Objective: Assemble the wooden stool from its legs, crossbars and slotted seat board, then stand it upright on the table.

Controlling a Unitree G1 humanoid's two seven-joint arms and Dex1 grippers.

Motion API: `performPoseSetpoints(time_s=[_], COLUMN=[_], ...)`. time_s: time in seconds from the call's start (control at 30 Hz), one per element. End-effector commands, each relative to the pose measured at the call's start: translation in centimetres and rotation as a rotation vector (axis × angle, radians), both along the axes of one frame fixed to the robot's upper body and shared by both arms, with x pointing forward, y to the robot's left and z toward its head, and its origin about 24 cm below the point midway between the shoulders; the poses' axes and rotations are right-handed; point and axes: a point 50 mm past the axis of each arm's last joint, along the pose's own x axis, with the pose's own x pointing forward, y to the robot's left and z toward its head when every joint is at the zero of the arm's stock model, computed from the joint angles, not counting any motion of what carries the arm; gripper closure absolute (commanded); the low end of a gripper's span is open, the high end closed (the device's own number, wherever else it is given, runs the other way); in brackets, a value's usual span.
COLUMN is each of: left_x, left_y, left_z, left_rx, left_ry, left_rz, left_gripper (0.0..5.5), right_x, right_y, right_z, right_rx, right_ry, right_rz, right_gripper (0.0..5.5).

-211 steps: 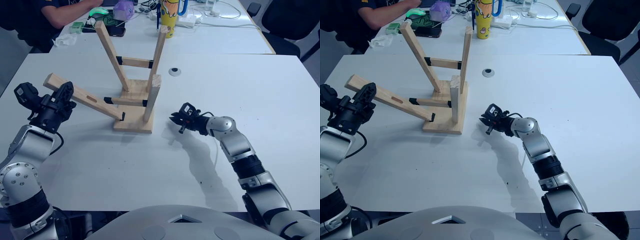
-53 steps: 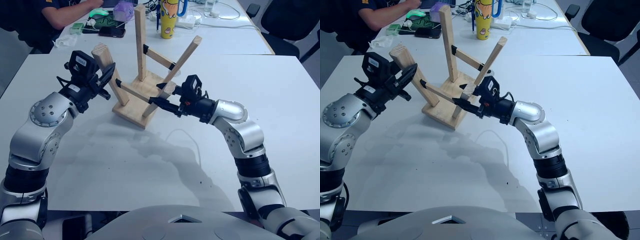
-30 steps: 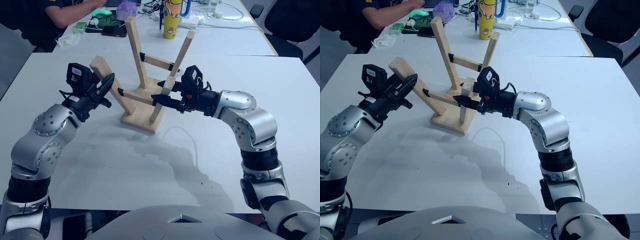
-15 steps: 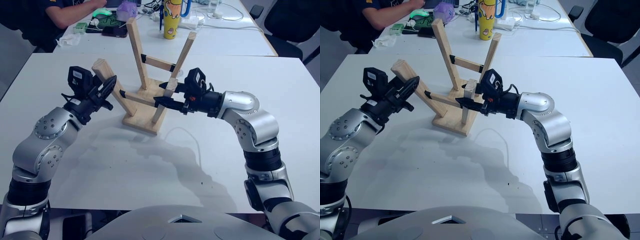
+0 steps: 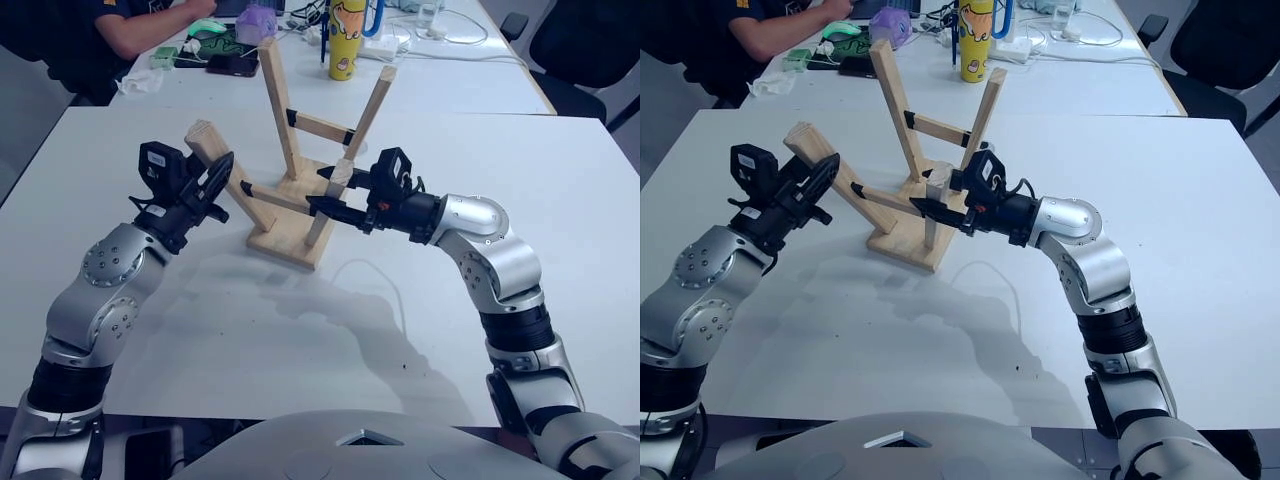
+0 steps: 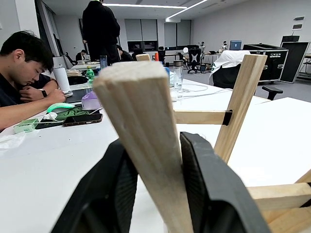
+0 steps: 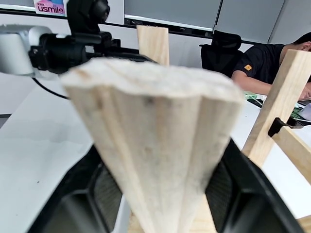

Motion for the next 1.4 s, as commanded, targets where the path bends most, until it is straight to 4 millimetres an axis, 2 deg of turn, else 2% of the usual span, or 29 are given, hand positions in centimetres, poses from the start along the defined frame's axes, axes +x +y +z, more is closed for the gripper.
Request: performPoseSetpoints(time_s=[0.03,0.07,0.1,0.13,0.23,0.33,0.47,0.5,0.67,0.73,0.83,1.03,1.1,1.2,1.4], left_x=[-0.9,-0.3,0.1,0.3,0.3,0.1,-0.1,-0.1,-0.2,-0.1,0.0,-0.1,0.0,0.0,0.3], left_y=[-1.4,-1.1,-0.8,-0.5,-0.5,-0.6,-0.3,-0.3,-0.3,-0.3,-0.4,-0.6,-0.5,-0.3,0.1], left_z=[-4.0,-2.5,-1.1,0.0,1.7,1.9,0.8,0.7,0.0,0.1,1.3,5.4,6.1,6.8,8.1], left_rx=[0.085,0.069,0.063,0.06,0.061,0.058,0.056,0.052,0.049,0.042,0.025,-0.047,-0.04,-0.031,-0.06], left_ry=[0.218,0.158,0.1,0.057,0.004,0.011,0.054,0.061,0.078,0.075,0.017,-0.152,-0.167,-0.189,-0.224], left_rz=[-0.071,-0.041,-0.017,-0.001,0.004,0.01,0.036,0.041,0.05,0.056,0.058,0.06,0.081,0.095,0.108], left_gripper=[4.26,4.26,4.26,4.26,4.26,4.26,4.26,3.91,3.34,3.3,3.3,3.3,3.3,3.3,3.3], right_x=[0.3,0.4,0.5,0.6,0.8,1.1,1.4,1.5,1.5,1.5,1.5,1.5,1.5,1.4,0.8], right_y=[0.7,0.7,0.6,0.6,0.4,0.1,0.0,0.0,-0.3,-0.4,-0.8,-1.1,-1.2,-1.3,-2.1], right_z=[-4.5,-4.4,-4.4,-4.3,-4.1,-3.7,-2.8,-2.7,-2.2,-2.1,-2.1,-1.8,-1.1,1.0,7.1], right_rx=[-0.002,0.003,0.003,0.002,0.006,0.021,0.048,0.051,0.049,0.039,0.03,0.04,0.053,0.094,0.186], right_ry=[0.253,0.249,0.245,0.243,0.241,0.231,0.211,0.206,0.193,0.189,0.189,0.181,0.158,0.095,-0.062], right_rz=[-0.054,-0.059,-0.064,-0.068,-0.086,-0.105,-0.123,-0.124,-0.119,-0.12,-0.122,-0.136,-0.136,-0.141,-0.127], right_gripper=[3.45,3.45,3.08,2.99,2.6,2.43,2.43,2.38,2.38,2.38,2.38,2.38,2.38,2.38,2.38])
